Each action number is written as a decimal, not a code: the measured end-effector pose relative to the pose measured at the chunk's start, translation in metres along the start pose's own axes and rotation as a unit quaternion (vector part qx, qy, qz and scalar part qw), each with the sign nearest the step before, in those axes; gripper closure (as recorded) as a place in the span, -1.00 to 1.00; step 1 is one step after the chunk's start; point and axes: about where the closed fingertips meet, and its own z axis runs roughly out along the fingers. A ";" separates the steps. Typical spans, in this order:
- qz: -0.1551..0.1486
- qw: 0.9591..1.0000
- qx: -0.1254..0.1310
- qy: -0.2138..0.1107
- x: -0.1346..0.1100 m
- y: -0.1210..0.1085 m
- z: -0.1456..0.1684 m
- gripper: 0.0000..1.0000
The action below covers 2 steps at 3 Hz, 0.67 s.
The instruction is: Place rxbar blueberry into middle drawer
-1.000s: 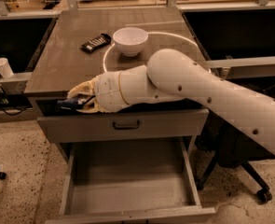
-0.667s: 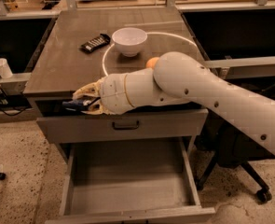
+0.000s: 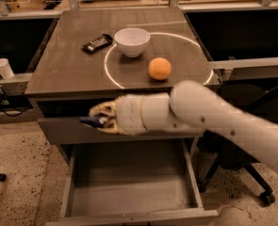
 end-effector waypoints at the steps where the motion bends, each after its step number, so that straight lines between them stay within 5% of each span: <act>1: 0.071 0.997 0.016 0.026 0.051 0.080 -0.016 1.00; 2: 0.144 0.989 0.041 0.016 0.096 0.170 -0.017 1.00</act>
Offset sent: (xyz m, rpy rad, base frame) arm -0.0811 -0.1262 -0.2755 0.1593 0.3168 -0.2755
